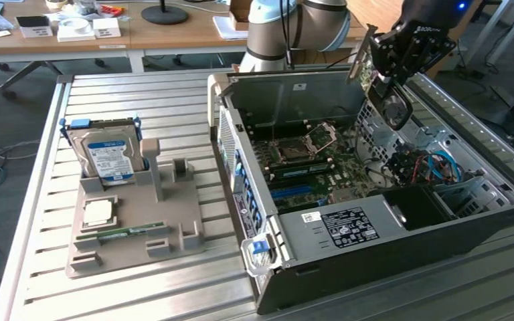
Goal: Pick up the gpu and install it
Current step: 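Insert the gpu into the slot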
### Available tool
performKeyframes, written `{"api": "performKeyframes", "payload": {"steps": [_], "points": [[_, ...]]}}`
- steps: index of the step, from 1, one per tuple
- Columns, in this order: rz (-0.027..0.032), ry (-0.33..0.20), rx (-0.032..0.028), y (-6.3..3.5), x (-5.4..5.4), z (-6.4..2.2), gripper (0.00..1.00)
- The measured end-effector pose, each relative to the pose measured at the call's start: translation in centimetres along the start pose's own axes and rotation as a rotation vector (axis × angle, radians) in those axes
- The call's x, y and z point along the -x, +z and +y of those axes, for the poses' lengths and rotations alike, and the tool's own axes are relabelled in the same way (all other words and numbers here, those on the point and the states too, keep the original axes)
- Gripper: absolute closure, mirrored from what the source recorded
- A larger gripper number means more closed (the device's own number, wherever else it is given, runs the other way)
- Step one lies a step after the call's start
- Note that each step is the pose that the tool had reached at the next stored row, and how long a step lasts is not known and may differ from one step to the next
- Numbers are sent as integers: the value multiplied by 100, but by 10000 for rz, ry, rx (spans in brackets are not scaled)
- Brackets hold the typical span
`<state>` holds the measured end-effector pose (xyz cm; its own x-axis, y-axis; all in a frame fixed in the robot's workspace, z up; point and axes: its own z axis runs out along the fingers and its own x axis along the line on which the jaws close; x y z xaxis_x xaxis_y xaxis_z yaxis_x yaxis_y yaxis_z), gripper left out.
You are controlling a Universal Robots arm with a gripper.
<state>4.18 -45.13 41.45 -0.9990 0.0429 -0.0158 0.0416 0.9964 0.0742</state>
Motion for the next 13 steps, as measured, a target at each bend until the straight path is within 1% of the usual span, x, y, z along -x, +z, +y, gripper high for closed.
{"api": "performKeyframes", "payload": {"steps": [5, 13], "points": [[39, -523, 8, 2, -2, 0, 73], [146, -1962, 31, 11, -2, -1, 73]]}}
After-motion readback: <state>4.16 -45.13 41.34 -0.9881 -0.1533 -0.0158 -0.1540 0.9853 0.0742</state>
